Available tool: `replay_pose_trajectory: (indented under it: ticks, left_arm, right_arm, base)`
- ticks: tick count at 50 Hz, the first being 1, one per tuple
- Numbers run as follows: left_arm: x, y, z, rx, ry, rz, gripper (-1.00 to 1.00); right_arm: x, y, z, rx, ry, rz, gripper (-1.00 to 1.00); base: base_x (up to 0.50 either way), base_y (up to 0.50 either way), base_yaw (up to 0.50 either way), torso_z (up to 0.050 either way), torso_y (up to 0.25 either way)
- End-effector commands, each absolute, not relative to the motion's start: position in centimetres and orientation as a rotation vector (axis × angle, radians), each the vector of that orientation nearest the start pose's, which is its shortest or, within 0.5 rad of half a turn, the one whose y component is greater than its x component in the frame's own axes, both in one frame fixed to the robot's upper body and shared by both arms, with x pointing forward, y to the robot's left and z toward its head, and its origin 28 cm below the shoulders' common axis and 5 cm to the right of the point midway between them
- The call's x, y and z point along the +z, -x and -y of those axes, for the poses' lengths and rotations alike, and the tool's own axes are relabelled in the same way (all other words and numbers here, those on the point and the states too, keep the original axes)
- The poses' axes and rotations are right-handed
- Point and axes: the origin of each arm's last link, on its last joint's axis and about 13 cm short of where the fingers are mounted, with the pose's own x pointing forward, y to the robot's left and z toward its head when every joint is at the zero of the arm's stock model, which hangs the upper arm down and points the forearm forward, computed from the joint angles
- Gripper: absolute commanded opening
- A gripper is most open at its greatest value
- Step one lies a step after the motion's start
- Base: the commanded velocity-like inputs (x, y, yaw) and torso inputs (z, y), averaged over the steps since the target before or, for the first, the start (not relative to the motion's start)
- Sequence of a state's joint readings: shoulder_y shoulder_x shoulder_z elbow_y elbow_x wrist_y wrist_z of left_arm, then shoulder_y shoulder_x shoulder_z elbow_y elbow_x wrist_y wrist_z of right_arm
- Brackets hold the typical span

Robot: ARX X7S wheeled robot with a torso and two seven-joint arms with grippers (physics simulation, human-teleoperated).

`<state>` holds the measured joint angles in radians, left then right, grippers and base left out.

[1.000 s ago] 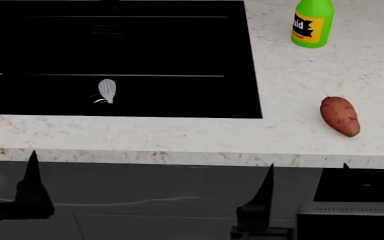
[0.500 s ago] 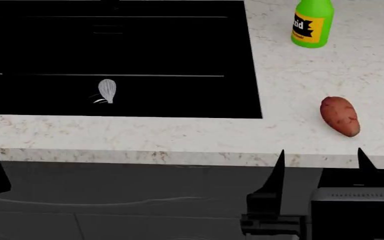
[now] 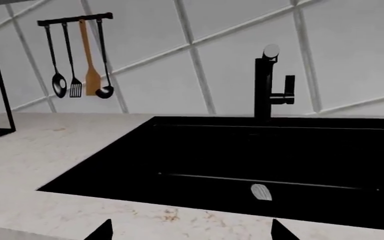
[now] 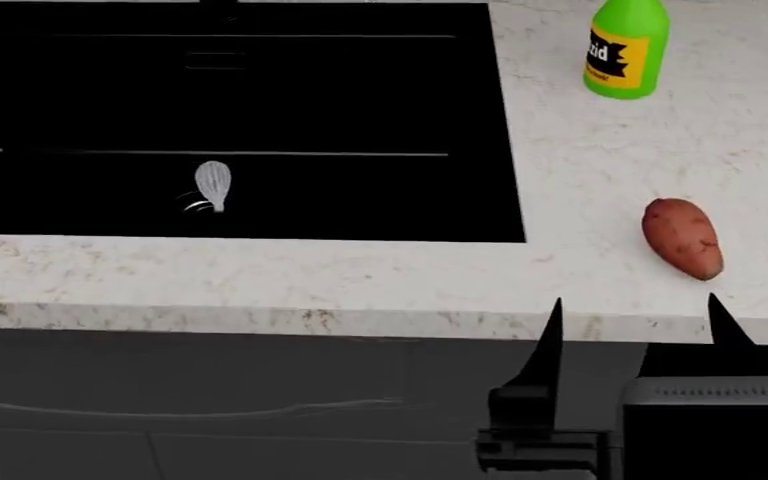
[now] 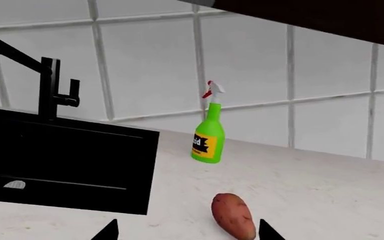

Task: Pick the sweet potato from the counter and place it in the sink

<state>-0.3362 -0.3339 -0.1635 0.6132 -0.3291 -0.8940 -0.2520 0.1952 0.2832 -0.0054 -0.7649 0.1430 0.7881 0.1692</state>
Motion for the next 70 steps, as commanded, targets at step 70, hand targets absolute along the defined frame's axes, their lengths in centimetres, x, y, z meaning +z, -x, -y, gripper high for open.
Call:
replay_pose_trajectory:
  ticks: [70]
  left_arm:
    - [16.8,-23.1,-27.6,0.23,-0.072,0.071,1.0]
  right_arm:
    - [18.7,-18.7,15.9,-0.104,0.207,0.109,1.0]
  base:
    - [0.26,0.0,0.0,0.0,0.0]
